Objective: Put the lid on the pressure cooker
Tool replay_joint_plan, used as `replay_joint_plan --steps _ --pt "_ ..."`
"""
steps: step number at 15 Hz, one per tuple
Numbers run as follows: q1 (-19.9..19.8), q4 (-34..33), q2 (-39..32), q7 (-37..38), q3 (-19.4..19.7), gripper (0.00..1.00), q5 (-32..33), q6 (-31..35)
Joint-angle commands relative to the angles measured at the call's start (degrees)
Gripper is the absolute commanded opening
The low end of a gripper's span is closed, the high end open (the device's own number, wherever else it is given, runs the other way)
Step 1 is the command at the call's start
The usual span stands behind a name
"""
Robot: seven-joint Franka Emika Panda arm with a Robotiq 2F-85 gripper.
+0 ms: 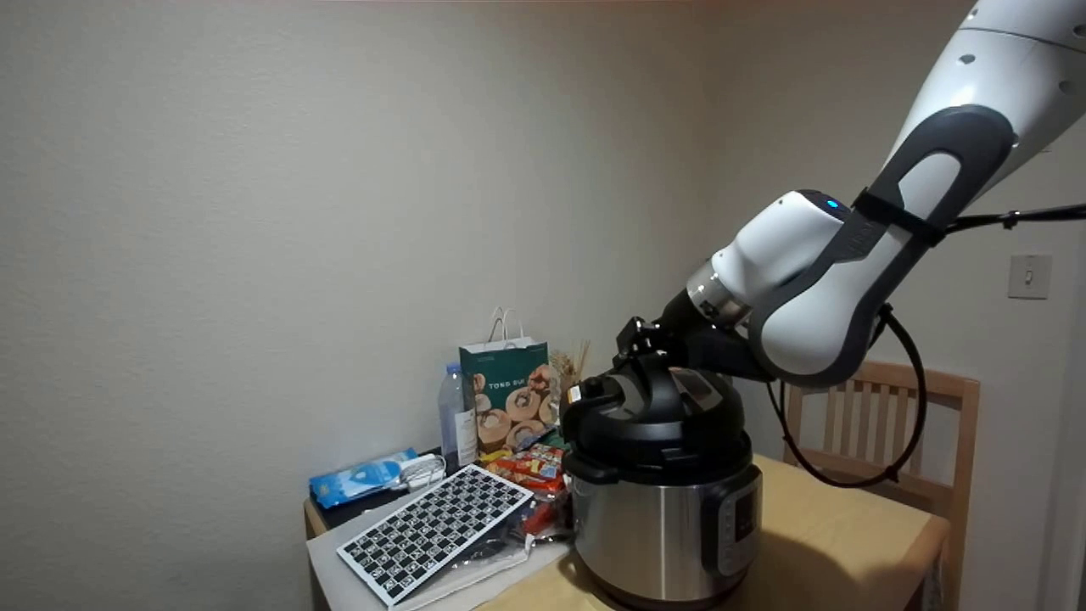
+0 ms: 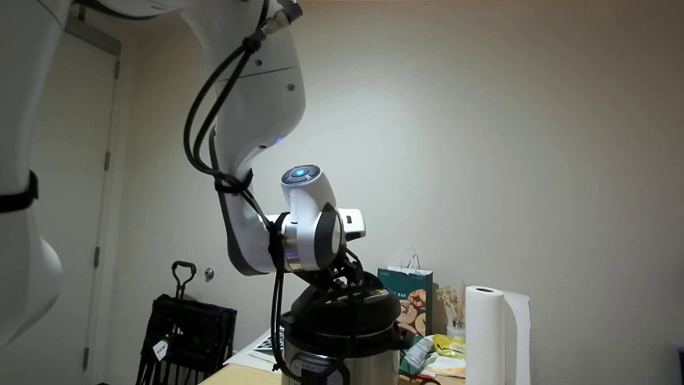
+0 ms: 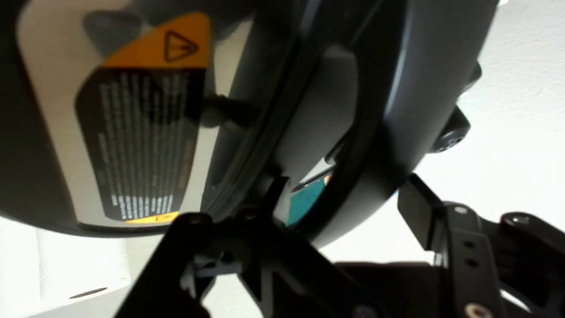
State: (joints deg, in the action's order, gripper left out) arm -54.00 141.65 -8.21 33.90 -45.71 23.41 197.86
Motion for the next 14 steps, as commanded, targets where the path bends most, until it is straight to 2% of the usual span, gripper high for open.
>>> replay_joint_plan --steps 1,5,7,10,13,14 --pt "-1.52 0.76 4.79 -0.52 -0.09 0.98 0.87 0.60" --pt "-1.77 -0.63 3.95 0.65 0.30 1.00 0.19 -0.04" --pt "-1.52 -1.37 6.85 0.69 0.19 1.00 -0.57 -0.03" --pt "-0.97 -6.12 8.86 1.66 -1.68 1.00 0.71 0.11" --pt "0.27 -10.65 11.98 0.67 -2.10 1.00 -3.86 0.12" --pt "0.27 -9.76 9.26 0.21 -1.90 1.00 -1.60 0.08"
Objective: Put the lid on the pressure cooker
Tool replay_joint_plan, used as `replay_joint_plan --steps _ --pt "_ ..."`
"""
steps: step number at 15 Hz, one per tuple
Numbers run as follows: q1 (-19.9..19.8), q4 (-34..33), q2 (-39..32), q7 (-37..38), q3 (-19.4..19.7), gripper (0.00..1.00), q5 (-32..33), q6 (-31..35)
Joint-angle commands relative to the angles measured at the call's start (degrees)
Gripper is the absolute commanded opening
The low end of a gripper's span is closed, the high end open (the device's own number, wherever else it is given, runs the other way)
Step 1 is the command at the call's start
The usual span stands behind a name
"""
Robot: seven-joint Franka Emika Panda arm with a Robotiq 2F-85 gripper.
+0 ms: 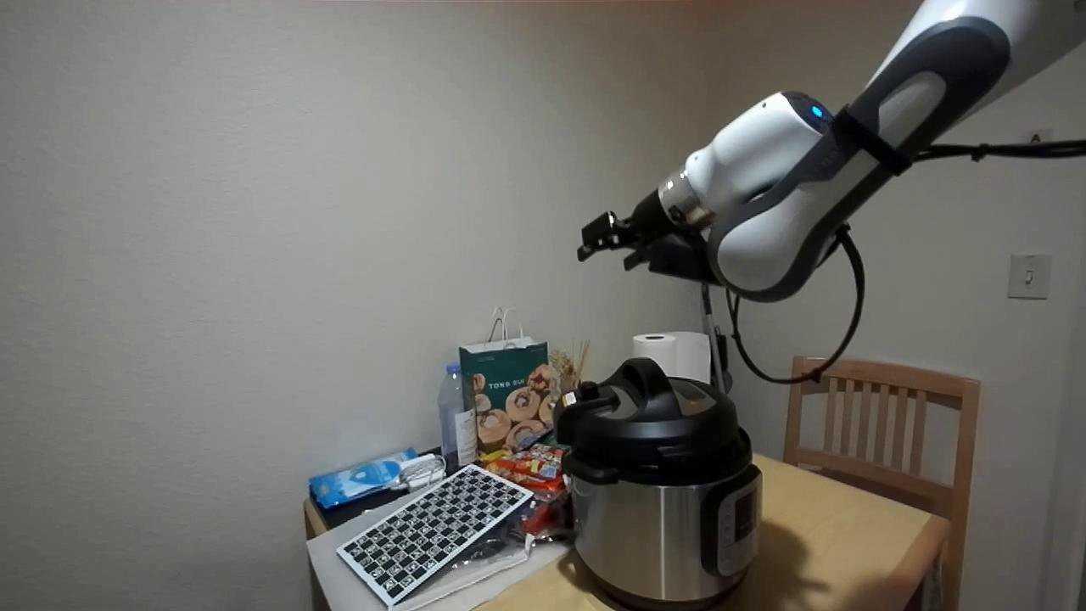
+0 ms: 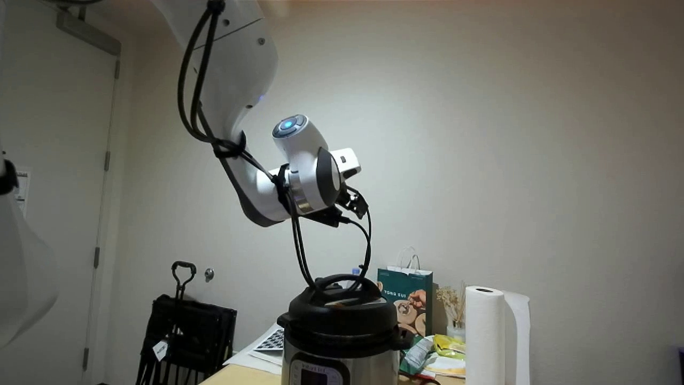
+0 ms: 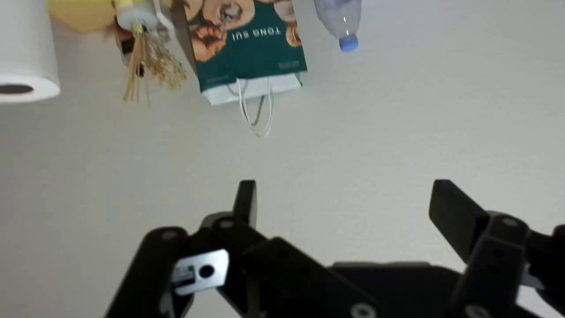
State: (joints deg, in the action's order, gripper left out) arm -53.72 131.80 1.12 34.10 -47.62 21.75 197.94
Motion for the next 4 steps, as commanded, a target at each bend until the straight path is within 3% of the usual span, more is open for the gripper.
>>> replay_joint_plan --steps 1,4 --pt "0.15 -1.08 0.98 0.00 -0.14 1.00 -0.88 -0.11" --pt "0.17 -1.52 2.19 0.00 -0.18 1.00 -1.41 -0.13"
